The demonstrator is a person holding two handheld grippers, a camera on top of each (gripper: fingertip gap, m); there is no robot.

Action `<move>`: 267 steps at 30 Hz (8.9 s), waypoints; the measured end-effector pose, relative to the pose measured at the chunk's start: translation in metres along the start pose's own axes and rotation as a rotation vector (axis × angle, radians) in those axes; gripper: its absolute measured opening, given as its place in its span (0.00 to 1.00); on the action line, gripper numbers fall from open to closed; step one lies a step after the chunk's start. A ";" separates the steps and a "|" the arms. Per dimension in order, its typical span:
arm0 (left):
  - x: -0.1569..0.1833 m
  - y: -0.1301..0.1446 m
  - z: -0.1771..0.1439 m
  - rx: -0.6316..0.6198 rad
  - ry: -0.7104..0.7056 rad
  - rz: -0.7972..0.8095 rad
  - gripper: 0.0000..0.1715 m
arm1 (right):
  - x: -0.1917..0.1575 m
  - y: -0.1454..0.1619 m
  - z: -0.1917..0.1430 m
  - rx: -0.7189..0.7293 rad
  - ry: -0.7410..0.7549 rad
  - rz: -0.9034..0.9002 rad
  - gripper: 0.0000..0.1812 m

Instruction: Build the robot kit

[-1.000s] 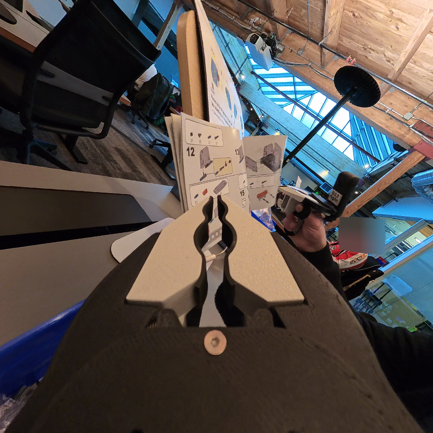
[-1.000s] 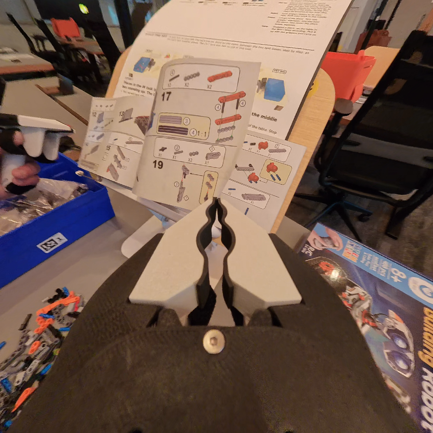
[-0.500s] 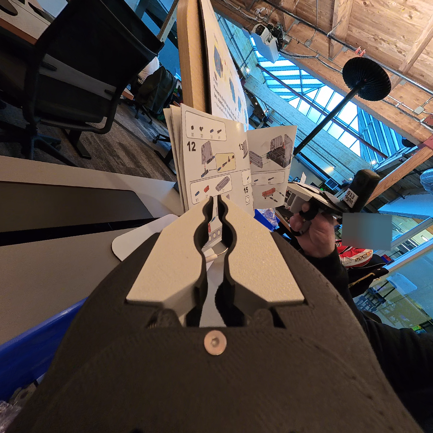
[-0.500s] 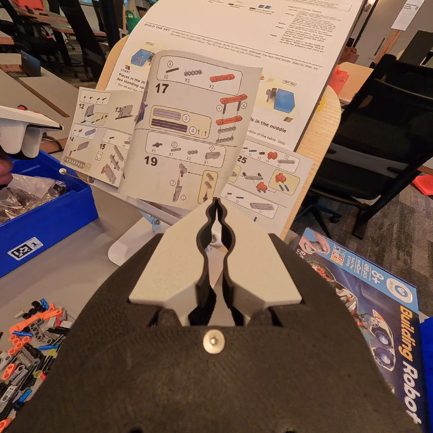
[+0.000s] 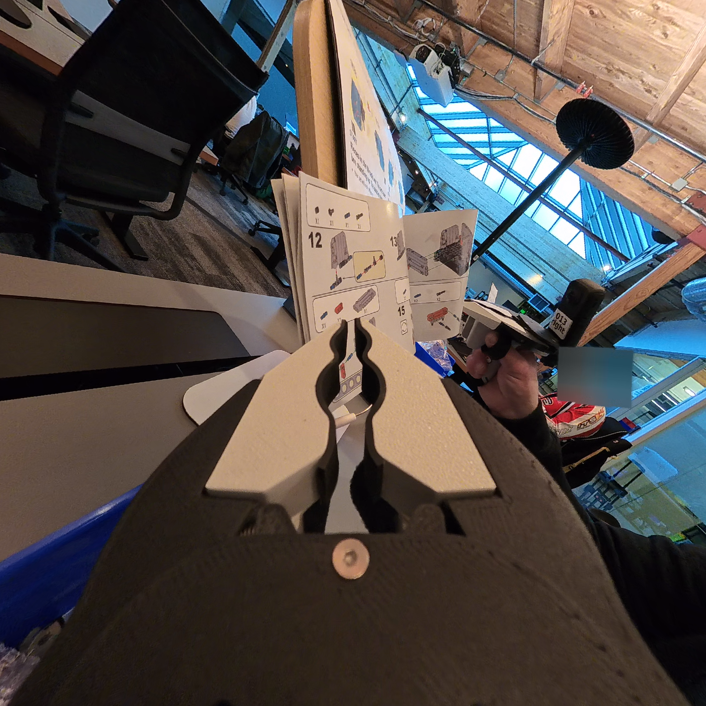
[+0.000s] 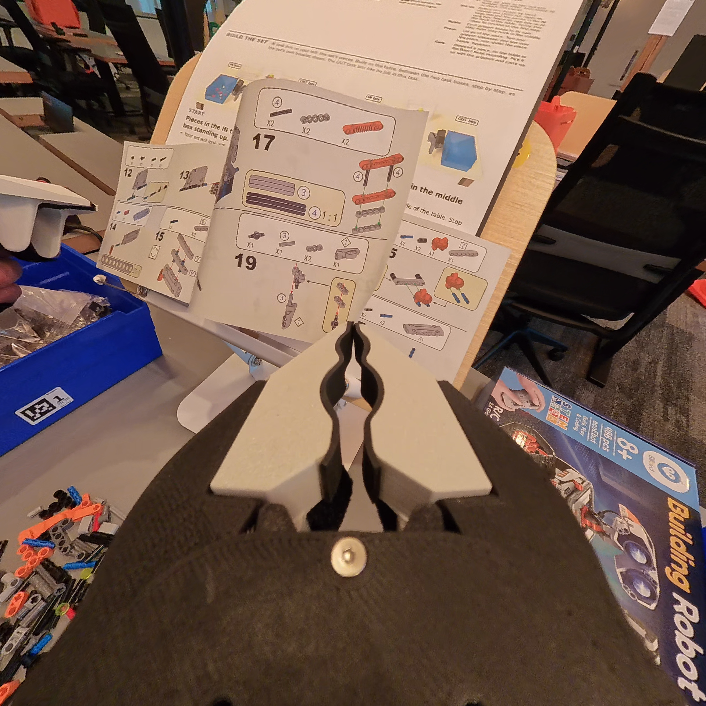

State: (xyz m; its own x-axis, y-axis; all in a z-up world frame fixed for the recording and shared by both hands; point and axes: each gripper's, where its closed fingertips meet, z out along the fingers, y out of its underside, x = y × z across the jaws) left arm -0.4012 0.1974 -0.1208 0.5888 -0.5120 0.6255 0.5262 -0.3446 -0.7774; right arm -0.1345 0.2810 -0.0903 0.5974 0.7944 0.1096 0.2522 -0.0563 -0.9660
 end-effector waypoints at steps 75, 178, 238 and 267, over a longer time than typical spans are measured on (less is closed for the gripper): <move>0.010 -0.003 0.005 -0.025 -0.056 0.071 0.03 | 0.063 0.056 0.012 -0.137 0.204 -0.003 0.07; 0.235 0.432 0.239 -0.888 0.567 0.733 0.04 | -0.010 0.240 -0.232 -0.395 -0.476 -0.123 0.02; 0.241 0.436 0.220 -0.895 0.640 0.713 0.04 | -0.028 0.237 -0.240 -0.467 -0.522 -0.048 0.02; 0.257 0.432 0.210 -0.971 0.629 0.856 0.11 | -0.031 0.248 -0.261 -0.479 -0.449 -0.088 0.05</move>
State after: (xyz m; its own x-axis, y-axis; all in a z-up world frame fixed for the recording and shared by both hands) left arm 0.1055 0.0824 -0.2818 0.0058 -0.9998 0.0180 -0.6137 -0.0178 -0.7893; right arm 0.1079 0.0848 -0.2723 0.2098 0.9774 -0.0249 0.6580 -0.1600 -0.7358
